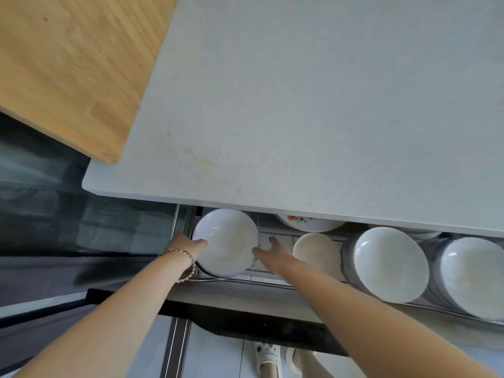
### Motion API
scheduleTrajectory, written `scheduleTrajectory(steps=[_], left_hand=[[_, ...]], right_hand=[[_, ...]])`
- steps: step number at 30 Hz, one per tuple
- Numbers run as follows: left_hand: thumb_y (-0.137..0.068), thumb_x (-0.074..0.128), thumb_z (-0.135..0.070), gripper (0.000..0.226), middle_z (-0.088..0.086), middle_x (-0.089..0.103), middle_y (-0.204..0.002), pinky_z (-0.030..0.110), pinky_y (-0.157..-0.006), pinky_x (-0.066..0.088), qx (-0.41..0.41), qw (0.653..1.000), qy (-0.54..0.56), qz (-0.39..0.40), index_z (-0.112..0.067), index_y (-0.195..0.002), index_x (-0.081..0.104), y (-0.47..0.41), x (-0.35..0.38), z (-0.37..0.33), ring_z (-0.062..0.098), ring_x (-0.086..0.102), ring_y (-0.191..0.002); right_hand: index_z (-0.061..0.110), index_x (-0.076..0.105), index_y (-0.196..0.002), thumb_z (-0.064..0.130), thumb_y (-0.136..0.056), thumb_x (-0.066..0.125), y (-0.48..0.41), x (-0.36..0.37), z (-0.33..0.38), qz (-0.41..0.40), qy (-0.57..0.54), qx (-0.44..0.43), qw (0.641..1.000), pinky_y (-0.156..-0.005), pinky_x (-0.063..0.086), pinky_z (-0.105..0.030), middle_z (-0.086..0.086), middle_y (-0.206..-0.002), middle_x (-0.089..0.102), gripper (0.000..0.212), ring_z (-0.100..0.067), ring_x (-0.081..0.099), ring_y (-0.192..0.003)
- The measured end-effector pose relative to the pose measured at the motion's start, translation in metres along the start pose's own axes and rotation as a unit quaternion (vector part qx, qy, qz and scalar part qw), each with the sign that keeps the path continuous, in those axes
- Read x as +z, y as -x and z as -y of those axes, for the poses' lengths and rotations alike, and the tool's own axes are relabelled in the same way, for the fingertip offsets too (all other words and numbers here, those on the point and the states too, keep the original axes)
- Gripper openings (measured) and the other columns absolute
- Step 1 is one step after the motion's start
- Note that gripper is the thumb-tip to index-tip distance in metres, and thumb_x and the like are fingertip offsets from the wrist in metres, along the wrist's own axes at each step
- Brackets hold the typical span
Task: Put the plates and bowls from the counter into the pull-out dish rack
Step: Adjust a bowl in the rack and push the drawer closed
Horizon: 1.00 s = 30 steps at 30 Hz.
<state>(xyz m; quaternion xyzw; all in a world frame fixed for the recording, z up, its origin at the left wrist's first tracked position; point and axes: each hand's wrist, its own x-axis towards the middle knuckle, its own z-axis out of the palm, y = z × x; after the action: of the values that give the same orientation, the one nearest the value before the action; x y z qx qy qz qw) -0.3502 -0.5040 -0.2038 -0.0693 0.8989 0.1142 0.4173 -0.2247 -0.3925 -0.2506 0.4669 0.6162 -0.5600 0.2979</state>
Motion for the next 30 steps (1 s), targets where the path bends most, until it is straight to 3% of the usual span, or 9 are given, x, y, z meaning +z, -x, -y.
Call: scheduleTrajectory(steps=[2,4,7,9,15,18,22,26,30], left_hand=[[-0.077,0.066,-0.023,0.077,0.018,0.045,-0.142,0.035,-0.099,0.045,-0.006,0.999,0.034,0.018,-0.004,-0.144,0.032,-0.019,0.004,0.004,0.034,0.048,-0.126],[-0.078,0.066,-0.017,0.071,0.017,0.049,-0.14,0.042,-0.101,0.046,0.002,0.995,0.096,0.021,-0.009,-0.142,0.036,-0.037,0.009,0.008,0.034,0.052,-0.122],[-0.09,0.051,0.0,0.052,0.018,0.054,-0.132,0.047,-0.091,0.047,0.002,0.982,0.183,0.05,-0.016,-0.138,0.042,-0.046,0.013,0.01,0.034,0.056,-0.106],[-0.09,0.045,0.008,0.055,0.019,0.053,-0.132,0.05,-0.092,0.047,0.001,0.979,0.194,0.055,-0.017,-0.138,0.043,-0.051,0.017,0.013,0.037,0.054,-0.111],[-0.086,0.049,0.012,0.059,0.018,0.052,-0.135,0.043,-0.087,0.047,0.009,0.992,0.126,0.018,-0.011,-0.14,0.041,-0.045,0.022,0.016,0.038,0.05,-0.123],[-0.086,0.051,0.014,0.06,0.019,0.049,-0.138,0.044,-0.096,0.044,0.005,0.991,0.122,0.046,-0.008,-0.14,0.04,-0.038,0.026,0.011,0.038,0.047,-0.126],[-0.084,0.049,0.02,0.072,0.018,0.042,-0.142,0.059,-0.087,0.048,-0.03,0.969,0.202,0.135,-0.018,-0.143,0.034,-0.044,0.028,0.009,0.044,0.046,-0.124],[-0.082,0.052,0.016,0.069,0.019,0.047,-0.135,0.052,-0.082,0.051,-0.014,0.974,0.149,0.168,-0.015,-0.142,0.035,-0.051,0.029,0.006,0.038,0.053,-0.105],[-0.081,0.053,0.009,0.05,0.019,0.057,-0.125,0.039,-0.089,0.048,-0.006,0.985,0.101,0.141,-0.003,-0.13,0.05,-0.053,0.036,0.006,0.035,0.054,-0.111]], right_hand=[[0.013,0.016,-0.15,0.029,-0.094,0.045,-0.018,0.01,0.003,0.019,-0.039,-0.009,0.999,-0.088,0.048,-0.034,-0.013,-0.144,0.041,0.066,-0.029,0.056,-0.107],[0.015,0.028,-0.145,0.018,-0.093,0.044,-0.031,0.016,0.004,0.033,-0.103,-0.02,0.994,-0.096,0.049,-0.035,-0.013,-0.138,0.047,0.055,-0.03,0.051,-0.118],[0.021,0.035,-0.141,0.001,-0.088,0.038,-0.037,0.022,0.004,0.038,-0.177,-0.022,0.983,-0.097,0.051,-0.039,-0.008,-0.114,0.053,0.056,-0.026,0.053,-0.102],[0.024,0.035,-0.141,-0.003,-0.086,0.034,-0.035,0.022,0.005,0.022,-0.16,-0.031,0.986,-0.087,0.052,-0.034,-0.004,-0.106,0.05,0.062,-0.024,0.05,-0.095],[0.031,0.019,-0.148,-0.001,-0.083,0.035,-0.026,0.018,0.011,-0.009,-0.069,-0.054,0.996,-0.068,0.052,-0.035,-0.01,-0.125,0.057,0.074,-0.026,0.054,-0.084],[0.029,0.021,-0.148,0.0,-0.082,0.036,-0.028,0.008,0.01,-0.03,-0.045,-0.049,0.997,-0.055,0.044,-0.027,-0.009,-0.124,0.058,0.074,-0.023,0.053,-0.076],[0.024,0.04,-0.137,-0.002,-0.081,0.035,-0.031,-0.003,0.0,-0.048,-0.058,-0.016,0.997,-0.082,0.057,-0.043,-0.006,-0.104,0.055,0.062,-0.033,0.06,-0.095],[0.017,0.046,-0.132,0.0,-0.084,0.033,-0.035,-0.004,-0.006,-0.067,-0.062,0.011,0.996,-0.087,0.055,-0.047,-0.007,-0.097,0.054,0.053,-0.03,0.055,-0.089],[0.019,0.046,-0.133,0.001,-0.087,0.033,-0.034,-0.002,-0.005,-0.063,-0.081,0.008,0.995,-0.055,0.056,-0.031,0.0,-0.081,0.054,0.051,-0.023,0.056,-0.073]])
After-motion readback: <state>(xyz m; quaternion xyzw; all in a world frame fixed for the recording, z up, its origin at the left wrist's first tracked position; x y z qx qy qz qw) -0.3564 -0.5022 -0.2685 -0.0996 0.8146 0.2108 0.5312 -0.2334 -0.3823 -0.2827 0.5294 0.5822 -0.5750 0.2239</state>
